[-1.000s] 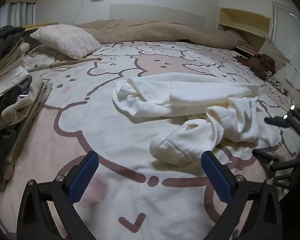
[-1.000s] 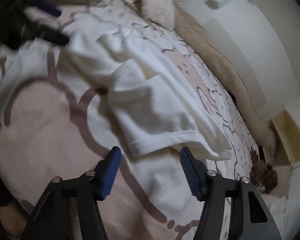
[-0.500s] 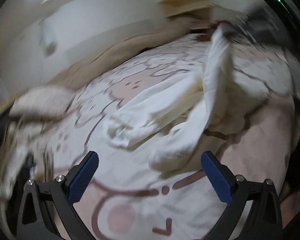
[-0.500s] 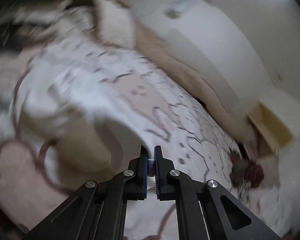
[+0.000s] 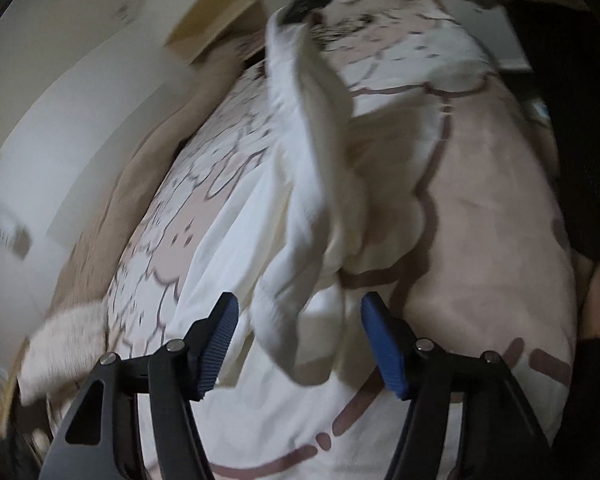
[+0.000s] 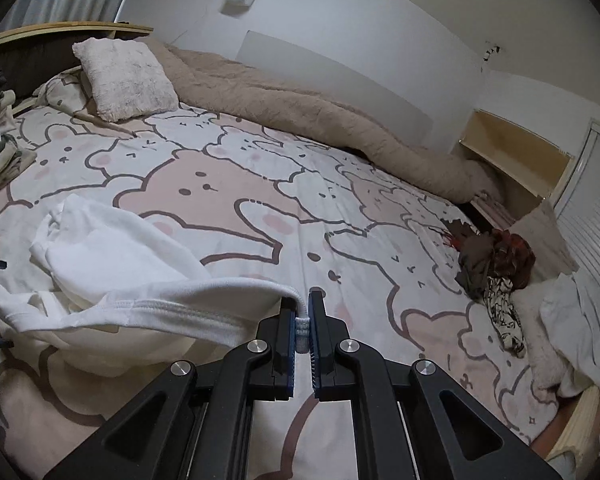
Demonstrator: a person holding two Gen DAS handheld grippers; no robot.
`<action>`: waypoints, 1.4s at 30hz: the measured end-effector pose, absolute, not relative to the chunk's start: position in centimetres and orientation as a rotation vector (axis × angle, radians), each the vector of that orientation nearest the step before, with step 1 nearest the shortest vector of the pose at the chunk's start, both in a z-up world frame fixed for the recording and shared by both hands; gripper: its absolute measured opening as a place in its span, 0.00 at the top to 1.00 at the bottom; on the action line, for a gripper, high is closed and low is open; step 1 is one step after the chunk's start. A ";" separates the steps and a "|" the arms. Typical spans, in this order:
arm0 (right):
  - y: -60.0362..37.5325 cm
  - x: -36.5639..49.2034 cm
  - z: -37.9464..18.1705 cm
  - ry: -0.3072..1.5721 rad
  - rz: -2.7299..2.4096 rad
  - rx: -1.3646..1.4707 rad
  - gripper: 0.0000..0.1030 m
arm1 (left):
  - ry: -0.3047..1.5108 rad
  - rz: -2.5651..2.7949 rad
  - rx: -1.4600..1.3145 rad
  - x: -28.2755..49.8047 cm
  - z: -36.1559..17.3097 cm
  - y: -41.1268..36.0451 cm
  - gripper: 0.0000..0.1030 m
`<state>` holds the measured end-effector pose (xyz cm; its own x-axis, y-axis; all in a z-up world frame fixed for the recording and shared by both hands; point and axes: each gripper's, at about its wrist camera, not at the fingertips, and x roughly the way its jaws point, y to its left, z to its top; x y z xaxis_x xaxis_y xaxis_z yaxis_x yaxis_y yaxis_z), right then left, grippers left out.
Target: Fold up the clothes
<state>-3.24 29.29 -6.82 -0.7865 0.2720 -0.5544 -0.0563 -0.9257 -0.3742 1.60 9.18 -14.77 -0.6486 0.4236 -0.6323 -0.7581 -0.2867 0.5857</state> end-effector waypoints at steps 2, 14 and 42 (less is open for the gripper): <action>29.3 -3.2 -7.1 -0.507 2.768 -0.946 0.94 | 1.203 1.955 -0.452 1.8 -14.2 9.5 0.38; 28.5 -2.8 -5.0 -0.485 2.806 -0.914 0.94 | 0.896 2.123 -0.608 -2.6 -8.8 10.0 0.91; 24.7 2.2 28.4 -0.177 3.306 -0.508 0.94 | -0.124 2.722 -0.182 -0.2 29.1 -3.8 0.91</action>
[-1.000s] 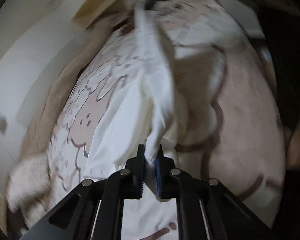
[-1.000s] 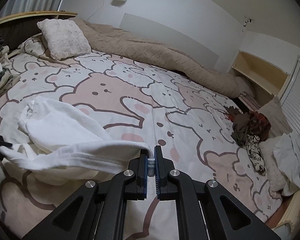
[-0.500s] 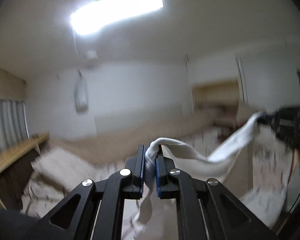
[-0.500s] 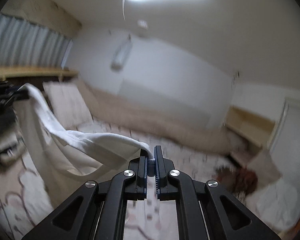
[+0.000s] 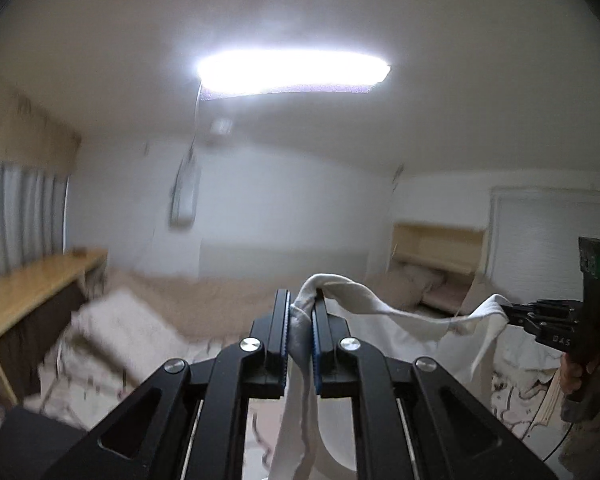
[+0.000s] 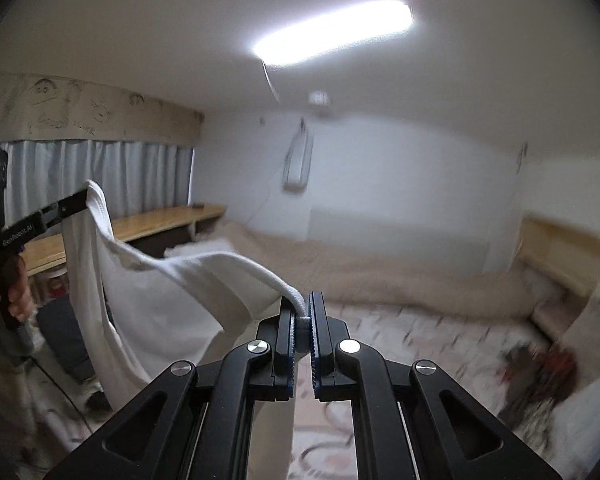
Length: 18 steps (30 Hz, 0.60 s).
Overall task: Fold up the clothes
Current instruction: 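Grasp the T-shirt with the left tool while the right tool holds it up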
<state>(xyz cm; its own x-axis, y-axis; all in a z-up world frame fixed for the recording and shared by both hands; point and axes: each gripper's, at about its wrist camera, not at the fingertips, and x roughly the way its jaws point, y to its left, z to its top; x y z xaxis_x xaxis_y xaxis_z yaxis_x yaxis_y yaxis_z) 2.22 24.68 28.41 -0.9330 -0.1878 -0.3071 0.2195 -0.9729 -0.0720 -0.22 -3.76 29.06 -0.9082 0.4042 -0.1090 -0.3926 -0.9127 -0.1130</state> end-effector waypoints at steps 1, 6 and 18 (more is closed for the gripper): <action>24.9 1.0 27.7 0.133 -2.886 0.507 0.94 | -0.117 2.731 -0.240 -1.3 28.3 -3.7 0.91; 26.0 -6.5 24.4 0.057 -2.883 0.758 0.94 | -0.183 2.740 -0.459 -9.6 25.0 -2.6 0.91; 26.9 -7.7 30.5 0.155 -2.957 0.548 0.94 | 0.003 2.742 -0.182 -8.9 29.8 -1.7 0.90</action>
